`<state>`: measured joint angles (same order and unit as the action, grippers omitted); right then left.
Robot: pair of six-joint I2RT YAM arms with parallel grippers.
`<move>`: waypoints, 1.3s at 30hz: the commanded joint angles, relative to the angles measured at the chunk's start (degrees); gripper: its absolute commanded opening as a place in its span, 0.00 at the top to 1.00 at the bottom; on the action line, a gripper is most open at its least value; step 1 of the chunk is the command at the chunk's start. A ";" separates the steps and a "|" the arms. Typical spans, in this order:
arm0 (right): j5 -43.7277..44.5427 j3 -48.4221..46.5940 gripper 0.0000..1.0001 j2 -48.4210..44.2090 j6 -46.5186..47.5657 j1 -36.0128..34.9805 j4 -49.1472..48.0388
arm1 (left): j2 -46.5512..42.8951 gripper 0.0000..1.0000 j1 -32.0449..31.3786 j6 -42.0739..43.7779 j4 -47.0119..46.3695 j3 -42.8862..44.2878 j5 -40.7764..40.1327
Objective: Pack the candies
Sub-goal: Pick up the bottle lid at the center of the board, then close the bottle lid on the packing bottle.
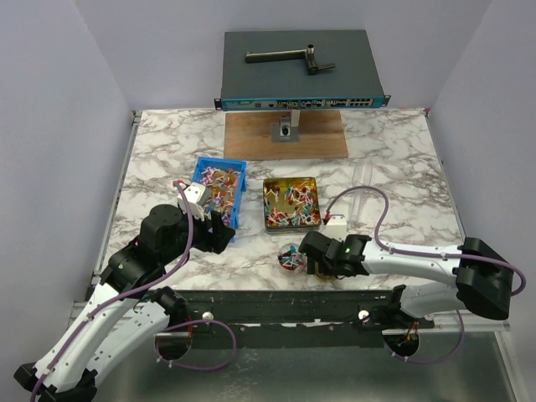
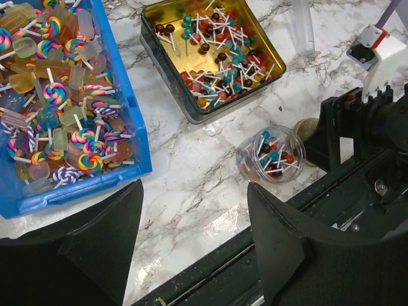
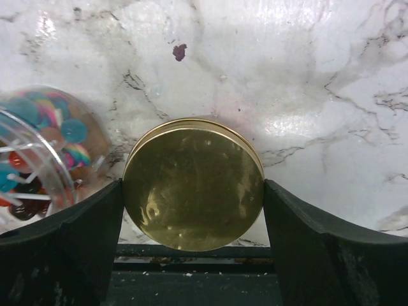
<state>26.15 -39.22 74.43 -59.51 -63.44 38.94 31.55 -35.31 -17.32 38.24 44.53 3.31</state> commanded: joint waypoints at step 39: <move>-2.26 -24.40 0.31 9.69 13.41 -4.67 4.93 | -0.19 0.31 0.24 -0.17 -0.41 -0.50 -1.10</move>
<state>26.48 -61.91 82.24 -48.25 -67.55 46.78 31.55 -35.31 -17.34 38.26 44.53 3.27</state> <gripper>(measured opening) 0.812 0.685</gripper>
